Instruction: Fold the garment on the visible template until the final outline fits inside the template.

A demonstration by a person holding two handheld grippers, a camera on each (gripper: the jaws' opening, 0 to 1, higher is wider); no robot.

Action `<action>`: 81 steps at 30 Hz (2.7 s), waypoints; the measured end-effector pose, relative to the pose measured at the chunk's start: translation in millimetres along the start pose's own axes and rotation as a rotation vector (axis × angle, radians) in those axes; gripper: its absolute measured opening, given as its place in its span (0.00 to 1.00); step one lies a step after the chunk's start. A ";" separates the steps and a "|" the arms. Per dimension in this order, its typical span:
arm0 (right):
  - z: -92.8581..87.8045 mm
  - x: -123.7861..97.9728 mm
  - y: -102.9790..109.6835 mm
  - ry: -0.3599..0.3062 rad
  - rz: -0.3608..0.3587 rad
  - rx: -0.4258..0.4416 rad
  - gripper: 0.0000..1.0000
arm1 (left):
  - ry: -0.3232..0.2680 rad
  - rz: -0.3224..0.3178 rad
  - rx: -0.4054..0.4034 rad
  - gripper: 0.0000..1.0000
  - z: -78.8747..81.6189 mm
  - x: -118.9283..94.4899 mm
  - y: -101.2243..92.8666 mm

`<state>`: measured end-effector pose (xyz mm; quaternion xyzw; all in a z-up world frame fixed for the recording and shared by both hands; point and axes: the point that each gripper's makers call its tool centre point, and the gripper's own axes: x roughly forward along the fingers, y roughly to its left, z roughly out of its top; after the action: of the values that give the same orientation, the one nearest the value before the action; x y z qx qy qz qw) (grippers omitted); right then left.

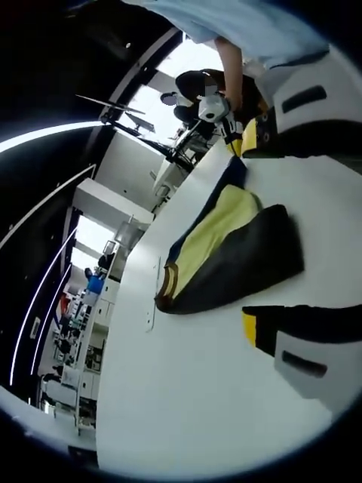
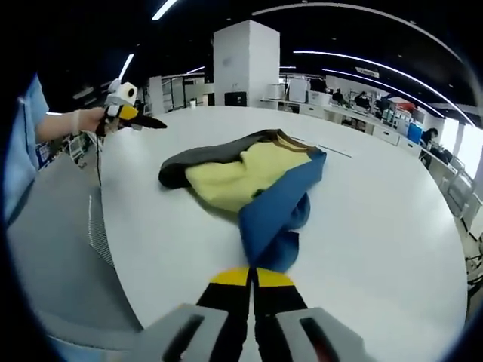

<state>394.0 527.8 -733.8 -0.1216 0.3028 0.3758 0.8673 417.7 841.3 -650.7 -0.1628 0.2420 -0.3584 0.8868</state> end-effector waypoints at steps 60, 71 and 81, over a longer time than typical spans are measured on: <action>-17.7 -20.4 -274.2 0.388 -0.321 0.341 0.00 | -0.037 0.073 -0.080 0.75 0.1 16.8 42.3; -46.7 -27.2 -285.3 0.517 -0.354 0.424 0.00 | -0.027 0.085 -0.108 0.75 -10.7 21.4 48.9; -41.3 -29.9 -273.6 0.519 -0.365 0.399 0.00 | -0.031 0.089 -0.122 0.75 -14.3 18.5 49.7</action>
<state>558.6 304.2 -752.4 -0.0934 0.5532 0.1052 0.8210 449.2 860.8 -691.4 -0.2111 0.2566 -0.3007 0.8940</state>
